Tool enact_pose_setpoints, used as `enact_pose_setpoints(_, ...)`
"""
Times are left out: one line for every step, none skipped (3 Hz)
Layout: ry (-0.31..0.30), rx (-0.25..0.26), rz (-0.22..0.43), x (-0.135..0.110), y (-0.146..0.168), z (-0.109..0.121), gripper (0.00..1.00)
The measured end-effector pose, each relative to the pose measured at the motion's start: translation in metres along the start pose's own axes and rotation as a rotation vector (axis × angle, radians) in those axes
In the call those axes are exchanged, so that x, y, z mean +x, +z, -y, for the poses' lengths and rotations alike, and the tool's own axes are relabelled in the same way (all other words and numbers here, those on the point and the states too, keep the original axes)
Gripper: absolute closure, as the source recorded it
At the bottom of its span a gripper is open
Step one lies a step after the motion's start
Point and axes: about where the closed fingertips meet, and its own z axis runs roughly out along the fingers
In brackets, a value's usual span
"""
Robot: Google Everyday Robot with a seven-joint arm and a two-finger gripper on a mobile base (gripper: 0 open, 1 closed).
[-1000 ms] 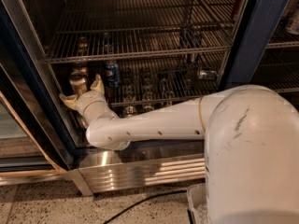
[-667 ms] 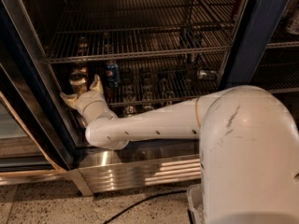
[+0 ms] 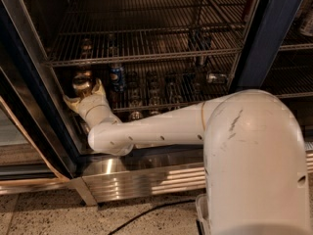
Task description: Pick orange can from middle shelf of fridge
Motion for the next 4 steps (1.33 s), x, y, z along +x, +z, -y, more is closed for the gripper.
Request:
enact_pose_setpoints(0.001, 0.000, -0.001, 0.0009, 0.0022, -0.0007, 0.29)
enact_pose_setpoints(0.001, 0.001, -0.002, 0.0021, 0.0037, -0.0009, 0.45)
enact_pose_setpoints(0.002, 0.014, -0.004, 0.0051, 0.0048, 0.0017, 0.81)
enact_pose_setpoints(0.002, 0.017, -0.005, 0.0057, 0.0050, 0.0023, 1.00)
